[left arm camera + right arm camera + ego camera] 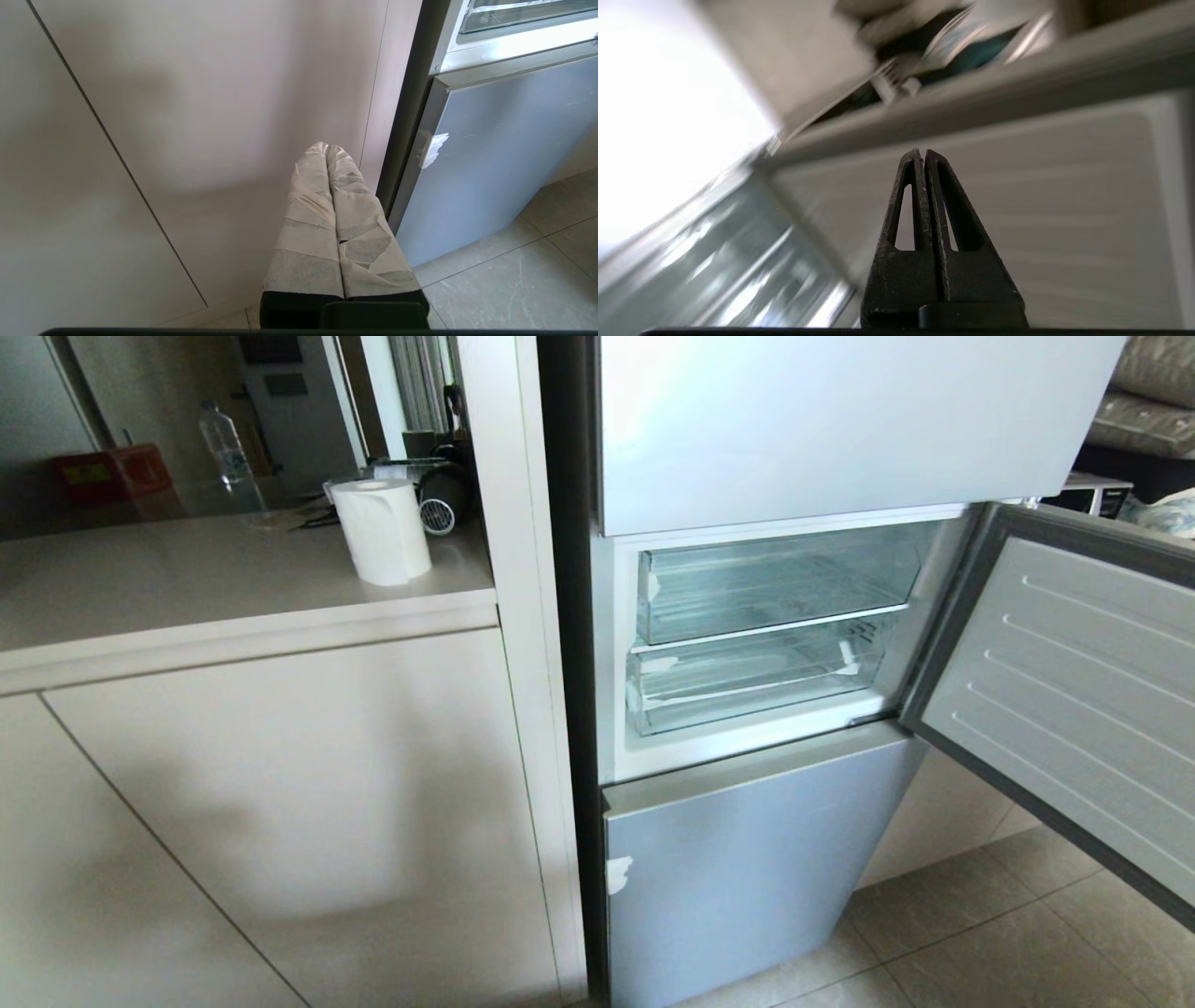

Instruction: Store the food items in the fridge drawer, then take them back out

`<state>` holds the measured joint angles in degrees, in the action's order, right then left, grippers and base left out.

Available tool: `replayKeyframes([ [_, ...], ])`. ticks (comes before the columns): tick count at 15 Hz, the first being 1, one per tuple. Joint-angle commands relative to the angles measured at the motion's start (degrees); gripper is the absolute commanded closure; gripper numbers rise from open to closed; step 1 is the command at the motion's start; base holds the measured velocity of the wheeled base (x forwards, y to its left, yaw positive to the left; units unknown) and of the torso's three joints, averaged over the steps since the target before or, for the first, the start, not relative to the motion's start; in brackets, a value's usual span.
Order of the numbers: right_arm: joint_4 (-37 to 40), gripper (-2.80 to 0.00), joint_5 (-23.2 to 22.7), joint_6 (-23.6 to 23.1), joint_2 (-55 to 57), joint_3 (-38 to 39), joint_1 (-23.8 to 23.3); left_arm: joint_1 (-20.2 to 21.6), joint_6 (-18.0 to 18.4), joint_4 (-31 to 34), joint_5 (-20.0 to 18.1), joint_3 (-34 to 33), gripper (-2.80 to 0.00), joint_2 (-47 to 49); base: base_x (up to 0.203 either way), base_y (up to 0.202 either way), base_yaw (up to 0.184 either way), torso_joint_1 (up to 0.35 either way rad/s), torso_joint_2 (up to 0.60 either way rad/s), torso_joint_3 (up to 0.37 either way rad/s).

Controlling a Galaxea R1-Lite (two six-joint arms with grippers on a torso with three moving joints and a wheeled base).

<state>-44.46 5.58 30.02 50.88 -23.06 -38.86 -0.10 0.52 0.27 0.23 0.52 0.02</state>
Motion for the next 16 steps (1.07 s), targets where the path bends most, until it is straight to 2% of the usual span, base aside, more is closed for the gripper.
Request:
replayKeyframes([
  [1,-0.12,0.00,-12.39,7.19,5.70,-5.13,-21.52,0.01,0.01,0.00,0.03,0.00,0.00,-0.02,0.000,0.000,0.000,0.000,0.00,0.000],
  [2,-0.07,0.00,-16.44,10.29,8.62,-8.08,-28.23,0.01,0.01,0.00,0.03,0.00,0.00,-0.02,0.000,0.000,0.000,0.000,0.00,0.000],
  [3,-0.16,0.00,-19.37,12.66,12.30,-11.04,-33.04,0.01,0.01,0.00,0.03,0.00,0.00,-0.02,0.000,0.000,0.000,0.000,0.00,0.000],
  [5,-2.83,0.00,-23.11,17.46,18.79,-15.22,-39.34,0.01,0.01,0.00,0.03,0.00,0.00,-0.02,0.000,0.000,0.000,0.000,0.00,0.000],
  [8,-7.08,0.00,-24.71,22.95,25.56,-17.26,-42.62,0.01,0.01,0.00,0.03,0.00,0.00,-0.02,0.000,0.000,0.000,0.000,0.00,0.000],
  [16,-7.31,0.00,-28.44,24.30,27.07,-14.21,-43.84,0.01,0.01,0.00,0.03,0.00,0.00,-0.02,0.000,0.000,0.000,0.000,0.00,0.000],
])
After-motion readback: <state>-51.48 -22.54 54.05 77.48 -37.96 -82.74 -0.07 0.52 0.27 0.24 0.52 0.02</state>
